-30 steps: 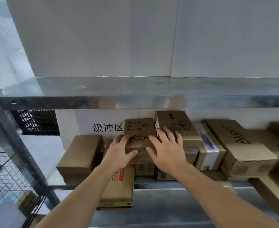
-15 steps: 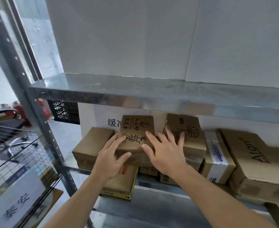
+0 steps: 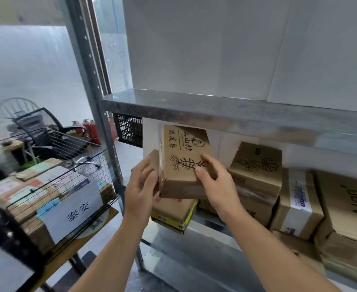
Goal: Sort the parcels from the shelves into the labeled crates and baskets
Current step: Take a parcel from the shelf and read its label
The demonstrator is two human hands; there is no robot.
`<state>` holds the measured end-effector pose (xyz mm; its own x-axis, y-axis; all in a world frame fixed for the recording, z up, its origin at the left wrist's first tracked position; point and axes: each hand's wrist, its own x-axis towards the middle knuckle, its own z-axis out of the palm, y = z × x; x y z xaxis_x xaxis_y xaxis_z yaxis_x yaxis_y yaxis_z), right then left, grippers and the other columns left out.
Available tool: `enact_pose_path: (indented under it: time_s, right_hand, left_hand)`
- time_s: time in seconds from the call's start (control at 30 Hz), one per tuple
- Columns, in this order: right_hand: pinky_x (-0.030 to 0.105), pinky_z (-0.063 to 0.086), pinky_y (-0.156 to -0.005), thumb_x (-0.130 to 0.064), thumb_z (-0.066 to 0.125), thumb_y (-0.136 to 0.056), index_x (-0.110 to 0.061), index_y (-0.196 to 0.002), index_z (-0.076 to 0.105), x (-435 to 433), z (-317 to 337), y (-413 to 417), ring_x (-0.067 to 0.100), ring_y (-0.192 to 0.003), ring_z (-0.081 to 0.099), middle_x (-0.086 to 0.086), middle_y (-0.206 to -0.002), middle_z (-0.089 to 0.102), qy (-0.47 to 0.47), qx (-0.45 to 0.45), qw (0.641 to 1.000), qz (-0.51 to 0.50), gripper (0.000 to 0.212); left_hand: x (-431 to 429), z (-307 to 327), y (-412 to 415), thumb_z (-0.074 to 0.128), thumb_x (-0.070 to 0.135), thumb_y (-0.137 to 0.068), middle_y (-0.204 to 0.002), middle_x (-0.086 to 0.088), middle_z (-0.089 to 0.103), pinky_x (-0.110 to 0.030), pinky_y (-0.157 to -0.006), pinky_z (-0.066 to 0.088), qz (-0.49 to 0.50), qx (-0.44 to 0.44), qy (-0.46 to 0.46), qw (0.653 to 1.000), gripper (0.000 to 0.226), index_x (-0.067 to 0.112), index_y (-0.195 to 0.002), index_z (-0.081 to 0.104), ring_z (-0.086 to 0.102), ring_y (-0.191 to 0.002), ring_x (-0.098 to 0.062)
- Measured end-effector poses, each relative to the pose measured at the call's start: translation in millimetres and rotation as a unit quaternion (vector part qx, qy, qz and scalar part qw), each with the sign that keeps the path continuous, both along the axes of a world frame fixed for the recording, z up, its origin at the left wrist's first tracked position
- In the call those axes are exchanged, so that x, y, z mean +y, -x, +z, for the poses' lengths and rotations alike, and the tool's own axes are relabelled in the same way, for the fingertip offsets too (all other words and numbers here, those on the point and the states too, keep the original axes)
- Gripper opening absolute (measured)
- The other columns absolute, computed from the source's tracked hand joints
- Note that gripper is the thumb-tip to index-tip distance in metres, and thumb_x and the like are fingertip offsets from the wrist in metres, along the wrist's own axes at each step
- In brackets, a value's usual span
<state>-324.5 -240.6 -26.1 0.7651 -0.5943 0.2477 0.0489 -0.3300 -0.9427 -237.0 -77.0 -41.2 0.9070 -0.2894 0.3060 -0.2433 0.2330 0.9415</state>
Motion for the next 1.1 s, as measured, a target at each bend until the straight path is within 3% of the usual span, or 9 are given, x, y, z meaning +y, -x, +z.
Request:
enact_pose_path:
  time_s: [0.1, 0.2, 0.27, 0.37, 0.5, 0.7, 0.87, 0.93, 1.1]
  right_hand:
    - [0.044, 0.05, -0.107, -0.024, 0.06, -0.101, -0.045, -0.13, 0.059, 14, -12, -5, 0.013, -0.126, 0.057, -0.01, -0.137, 0.059, -0.094, -0.024, 0.995, 0.035, 0.036]
    - [0.042, 0.051, -0.107, -0.016, 0.053, -0.105, -0.04, -0.129, 0.059, 35, -20, -9, 0.012, -0.124, 0.059, -0.009, -0.134, 0.061, -0.163, -0.019, 0.982, 0.095, 0.035]
    - [0.039, 0.045, -0.113, -0.02, 0.051, -0.106, -0.041, -0.135, 0.056, 47, -28, -16, 0.01, -0.13, 0.054, -0.012, -0.137, 0.058, -0.121, 0.013, 0.984, 0.127, 0.036]
    - [0.026, 0.032, -0.113, -0.039, 0.05, -0.105, -0.032, -0.142, 0.056, 65, -28, -32, 0.009, -0.131, 0.045, -0.008, -0.137, 0.048, 0.036, 0.112, 0.981, 0.156, 0.038]
    - [0.031, 0.048, -0.104, -0.056, 0.062, -0.094, -0.071, -0.122, 0.045, 107, -15, -53, 0.004, -0.121, 0.058, -0.015, -0.135, 0.058, -0.054, 0.063, 0.955, 0.283, 0.036]
    - [0.054, 0.053, -0.101, -0.046, 0.076, -0.086, -0.057, -0.132, 0.049, 160, -17, -103, 0.023, -0.12, 0.066, -0.008, -0.128, 0.066, -0.194, -0.029, 0.927, 0.319, 0.055]
    - [0.058, 0.053, -0.1, -0.026, 0.063, -0.096, -0.063, -0.138, 0.042, 220, -15, -140, 0.028, -0.119, 0.067, -0.009, -0.139, 0.055, -0.305, -0.033, 0.877, 0.371, 0.06]
    - [0.056, 0.056, -0.095, -0.028, 0.061, -0.095, -0.055, -0.136, 0.052, 244, -14, -158, 0.027, -0.116, 0.068, -0.007, -0.139, 0.057, -0.318, -0.014, 0.874, 0.367, 0.05]
    - [0.024, 0.058, -0.064, -0.027, 0.052, -0.106, -0.036, -0.13, 0.064, 306, -2, -212, 0.01, -0.09, 0.075, 0.0, -0.119, 0.072, -0.201, 0.016, 0.921, 0.334, 0.028]
  left_hand:
    - [17, -16, -2, 0.054, 0.058, -0.089, -0.135, 0.008, 0.054, -0.045, -0.095, 0.053, 0.034, 0.039, -0.103, 0.993, 0.034, 0.055, -0.123, 0.055, 0.055, -0.122, -0.015]
    - [39, -16, 4, 0.055, 0.065, -0.086, -0.13, 0.014, 0.055, -0.046, -0.094, 0.054, -0.04, 0.113, -0.059, 0.991, 0.037, 0.063, -0.122, 0.05, 0.057, -0.118, -0.015]
    - [55, -15, 2, 0.058, 0.053, -0.085, -0.128, 0.015, 0.056, -0.047, -0.087, 0.057, -0.054, 0.123, -0.003, 0.991, 0.043, 0.057, -0.127, 0.049, 0.061, -0.113, -0.015]
    - [78, -17, -5, 0.064, 0.053, -0.083, -0.13, 0.021, 0.049, -0.04, -0.091, 0.056, 0.036, 0.048, -0.086, 0.995, 0.06, 0.046, -0.139, 0.042, 0.057, -0.112, -0.01]
    - [105, -23, -12, 0.057, 0.06, -0.085, -0.127, 0.023, 0.046, -0.036, -0.092, 0.054, 0.11, -0.047, -0.229, 0.966, 0.055, 0.056, -0.135, 0.034, 0.053, -0.112, -0.004]
    - [169, -6, -39, 0.053, 0.027, -0.099, -0.124, 0.013, 0.06, -0.012, -0.075, 0.052, 0.18, 0.003, -0.057, 0.982, 0.041, 0.048, -0.133, 0.045, 0.061, -0.103, 0.009]
    - [237, -1, -73, 0.067, 0.056, -0.082, -0.127, 0.002, 0.06, -0.026, -0.087, 0.051, 0.183, 0.04, -0.074, 0.979, 0.044, 0.067, -0.118, 0.045, 0.06, -0.108, -0.005]
    - [266, 0, -85, 0.068, 0.06, -0.076, -0.126, -0.009, 0.06, -0.023, -0.081, 0.052, 0.181, 0.043, -0.074, 0.98, 0.059, 0.056, -0.13, 0.046, 0.063, -0.106, -0.011]
    - [347, 4, -110, 0.066, 0.033, -0.092, -0.132, 0.017, 0.055, -0.028, -0.09, 0.054, 0.265, -0.006, -0.149, 0.953, 0.053, 0.052, -0.134, 0.04, 0.059, -0.107, 0.004]
